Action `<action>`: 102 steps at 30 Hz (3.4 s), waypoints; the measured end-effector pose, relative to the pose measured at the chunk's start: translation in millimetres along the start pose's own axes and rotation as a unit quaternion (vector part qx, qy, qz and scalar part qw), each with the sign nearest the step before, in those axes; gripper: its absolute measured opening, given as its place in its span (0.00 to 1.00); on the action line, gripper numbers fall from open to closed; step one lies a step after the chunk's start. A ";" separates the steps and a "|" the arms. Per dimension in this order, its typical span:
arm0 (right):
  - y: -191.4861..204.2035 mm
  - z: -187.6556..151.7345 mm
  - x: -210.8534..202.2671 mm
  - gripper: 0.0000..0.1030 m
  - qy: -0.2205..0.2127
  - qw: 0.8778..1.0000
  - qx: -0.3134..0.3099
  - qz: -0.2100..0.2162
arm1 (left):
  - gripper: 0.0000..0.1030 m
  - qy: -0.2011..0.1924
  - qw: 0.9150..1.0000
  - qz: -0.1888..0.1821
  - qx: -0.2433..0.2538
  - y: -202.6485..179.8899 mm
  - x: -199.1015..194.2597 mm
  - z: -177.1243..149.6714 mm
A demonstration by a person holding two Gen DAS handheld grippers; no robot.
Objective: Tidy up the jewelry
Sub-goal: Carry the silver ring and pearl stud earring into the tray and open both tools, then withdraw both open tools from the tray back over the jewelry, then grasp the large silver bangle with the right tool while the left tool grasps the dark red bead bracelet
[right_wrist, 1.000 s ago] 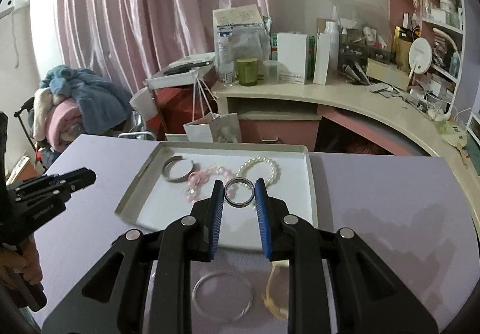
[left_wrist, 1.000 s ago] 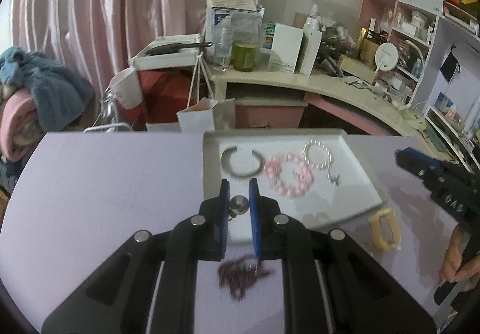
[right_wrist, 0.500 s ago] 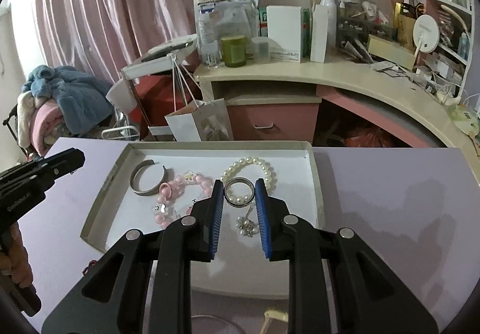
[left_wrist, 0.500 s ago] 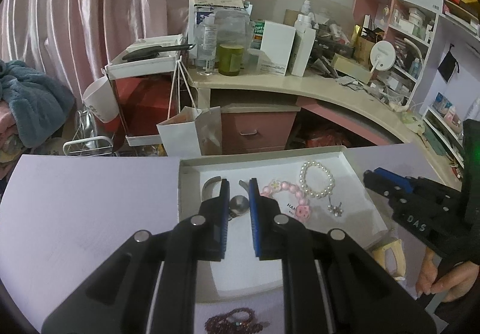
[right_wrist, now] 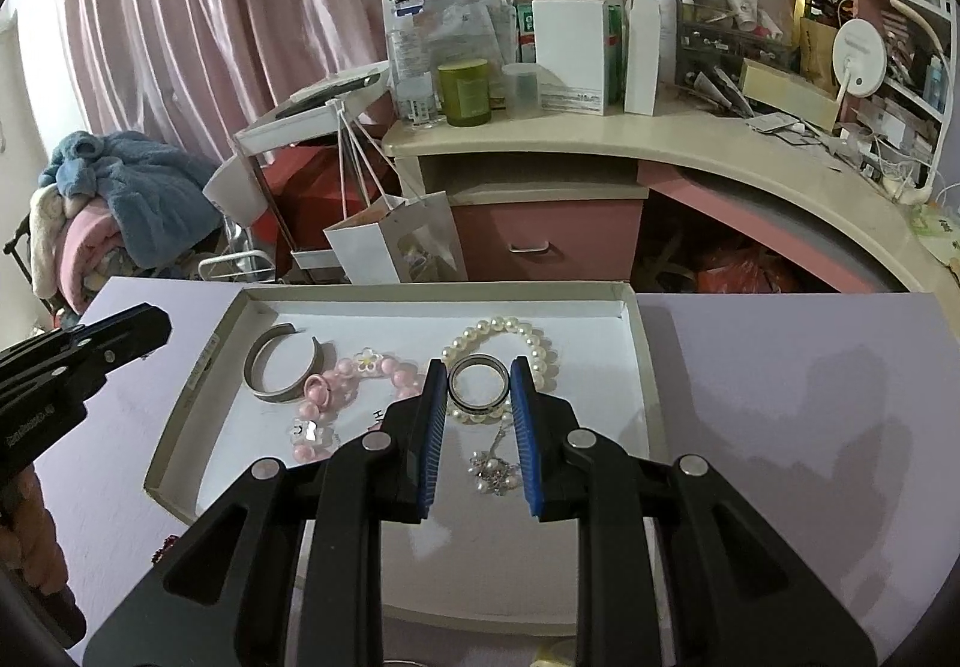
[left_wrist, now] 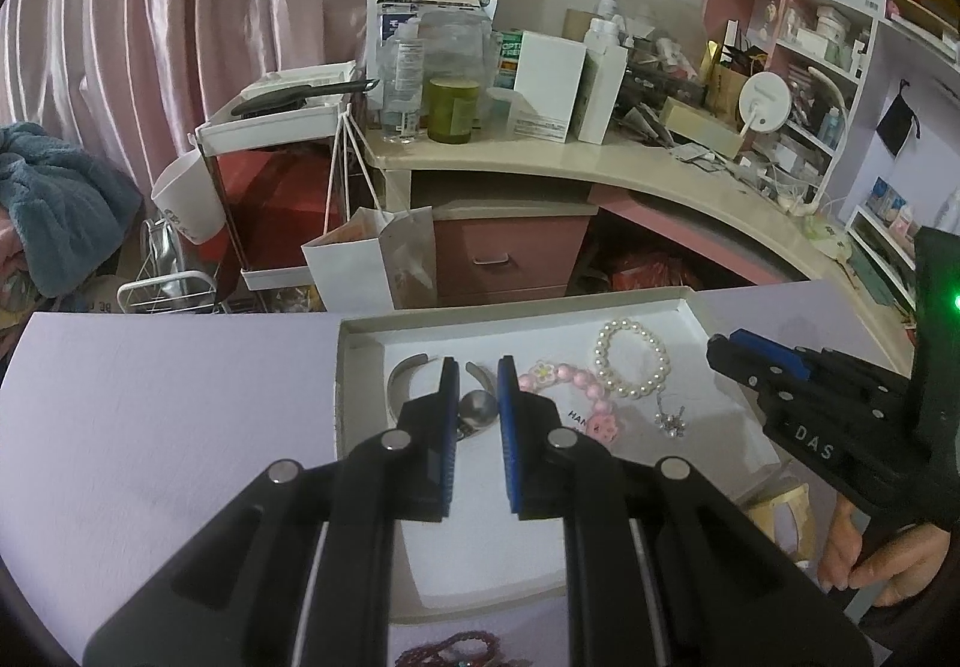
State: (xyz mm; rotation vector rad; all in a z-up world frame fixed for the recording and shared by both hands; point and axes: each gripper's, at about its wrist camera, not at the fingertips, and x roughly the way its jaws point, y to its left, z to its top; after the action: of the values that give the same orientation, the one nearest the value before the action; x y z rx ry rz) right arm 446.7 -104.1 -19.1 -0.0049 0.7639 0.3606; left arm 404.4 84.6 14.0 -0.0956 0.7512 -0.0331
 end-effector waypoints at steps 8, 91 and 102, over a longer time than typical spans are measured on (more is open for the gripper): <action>-21.4 -0.8 -22.7 0.40 -0.026 0.999 0.032 -0.007 | 0.13 0.000 1.000 -0.001 0.004 -3.1 -0.4 0.3; 46.4 -138.0 -35.5 0.79 0.095 0.994 -0.050 -0.033 | 0.88 0.014 0.994 0.069 -0.086 57.8 -92.2 -158.7; 47.5 -128.1 -23.8 0.82 0.094 0.993 -0.060 -0.036 | 0.88 0.020 0.994 0.071 -0.086 59.5 -86.4 -159.4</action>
State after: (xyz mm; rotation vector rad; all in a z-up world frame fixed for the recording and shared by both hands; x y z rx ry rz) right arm 329.1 -84.3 -89.9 -0.1816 0.9250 0.3395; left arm 232.2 137.5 -49.1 -0.2067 0.7976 0.1659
